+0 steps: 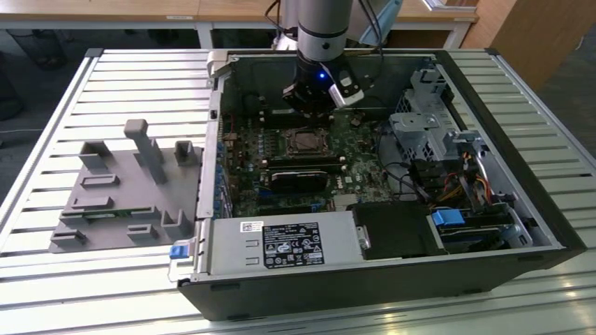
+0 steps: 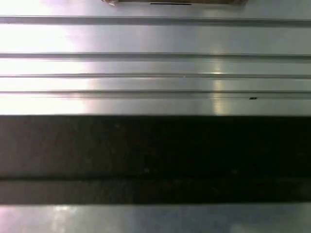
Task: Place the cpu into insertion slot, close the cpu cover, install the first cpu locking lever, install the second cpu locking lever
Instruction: 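Install the first cpu locking lever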
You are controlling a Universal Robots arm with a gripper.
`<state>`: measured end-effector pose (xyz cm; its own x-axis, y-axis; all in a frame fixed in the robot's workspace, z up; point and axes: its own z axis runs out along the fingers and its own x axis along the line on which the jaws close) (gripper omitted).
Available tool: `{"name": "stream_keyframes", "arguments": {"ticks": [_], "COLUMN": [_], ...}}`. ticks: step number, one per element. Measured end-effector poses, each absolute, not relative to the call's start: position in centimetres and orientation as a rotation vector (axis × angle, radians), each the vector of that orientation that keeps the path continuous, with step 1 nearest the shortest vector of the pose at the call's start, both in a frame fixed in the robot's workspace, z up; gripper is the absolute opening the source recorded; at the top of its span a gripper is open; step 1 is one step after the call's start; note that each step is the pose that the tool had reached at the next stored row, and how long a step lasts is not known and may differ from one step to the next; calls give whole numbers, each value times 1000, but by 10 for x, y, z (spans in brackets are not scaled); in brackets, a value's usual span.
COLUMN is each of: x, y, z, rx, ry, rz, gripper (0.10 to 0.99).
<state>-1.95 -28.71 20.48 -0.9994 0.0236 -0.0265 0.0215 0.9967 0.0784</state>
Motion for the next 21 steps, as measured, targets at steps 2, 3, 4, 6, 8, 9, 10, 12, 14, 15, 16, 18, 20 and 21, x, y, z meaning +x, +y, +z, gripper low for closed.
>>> {"name": "stream_keyframes", "arguments": {"ticks": [2, 3, 4, 6, 8, 9, 10, 12, 14, 15, 16, 18, 20, 21], "x": [-19, -19, -19, -18, -18, -18, -18, -18, -18, -18, -17, -18, -18, -18], "y": [-287, -287, -287, -287, -286, -286, -286, -286, -286, -286, -286, -286, -286, -285], "z": [203, 202, 202, 201, 200, 200, 199, 199, 198, 198, 198, 197, 197, 197], "rx": [35, 35, 35, 35, 35, 35, 35, 35, 35, 35, 34, 35, 35, 35], "ry": [3112, 3112, 3112, 3112, 3113, 3113, 3113, 3113, 3113, 3112, 3112, 3113, 3113, 3113], "rz": [113, 106, 103, 95, 89, 86, 84, 81, 78, 78, 78, 76, 76, 75], "gripper": [106, 106, 106, 106, 106, 106, 106, 106, 106, 106, 106, 106, 106, 106]}}
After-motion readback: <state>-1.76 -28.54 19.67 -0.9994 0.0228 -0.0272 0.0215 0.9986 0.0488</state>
